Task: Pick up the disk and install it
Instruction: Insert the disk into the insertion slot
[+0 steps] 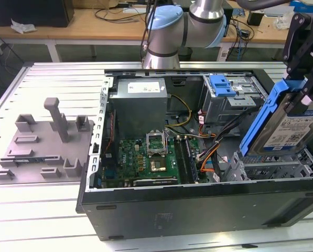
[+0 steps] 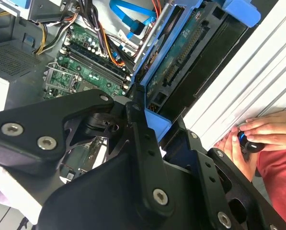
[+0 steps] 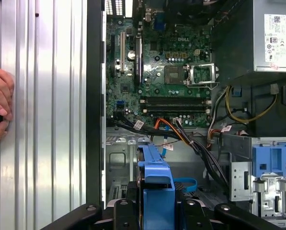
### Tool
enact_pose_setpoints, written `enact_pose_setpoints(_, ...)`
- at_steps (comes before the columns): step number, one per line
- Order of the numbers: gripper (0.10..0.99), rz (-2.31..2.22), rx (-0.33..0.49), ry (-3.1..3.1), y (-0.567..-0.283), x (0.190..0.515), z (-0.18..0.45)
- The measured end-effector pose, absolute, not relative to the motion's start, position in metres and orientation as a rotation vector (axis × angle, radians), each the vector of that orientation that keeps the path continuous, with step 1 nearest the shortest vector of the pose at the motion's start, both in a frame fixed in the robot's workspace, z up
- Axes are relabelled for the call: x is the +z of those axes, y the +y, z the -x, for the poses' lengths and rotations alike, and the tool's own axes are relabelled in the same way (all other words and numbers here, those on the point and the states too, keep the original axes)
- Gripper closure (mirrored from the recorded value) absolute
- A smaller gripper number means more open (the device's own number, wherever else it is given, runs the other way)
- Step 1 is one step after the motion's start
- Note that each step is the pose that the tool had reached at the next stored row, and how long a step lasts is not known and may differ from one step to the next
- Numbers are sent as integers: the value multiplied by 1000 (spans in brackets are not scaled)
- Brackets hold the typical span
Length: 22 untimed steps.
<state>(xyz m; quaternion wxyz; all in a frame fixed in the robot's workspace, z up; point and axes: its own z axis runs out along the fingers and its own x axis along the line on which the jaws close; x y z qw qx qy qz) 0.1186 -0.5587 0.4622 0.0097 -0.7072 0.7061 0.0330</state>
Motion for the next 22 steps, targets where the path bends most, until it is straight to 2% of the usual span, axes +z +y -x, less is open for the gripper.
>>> enact_pose_setpoints(22,718,2208,103,2205,-560,454,-119)
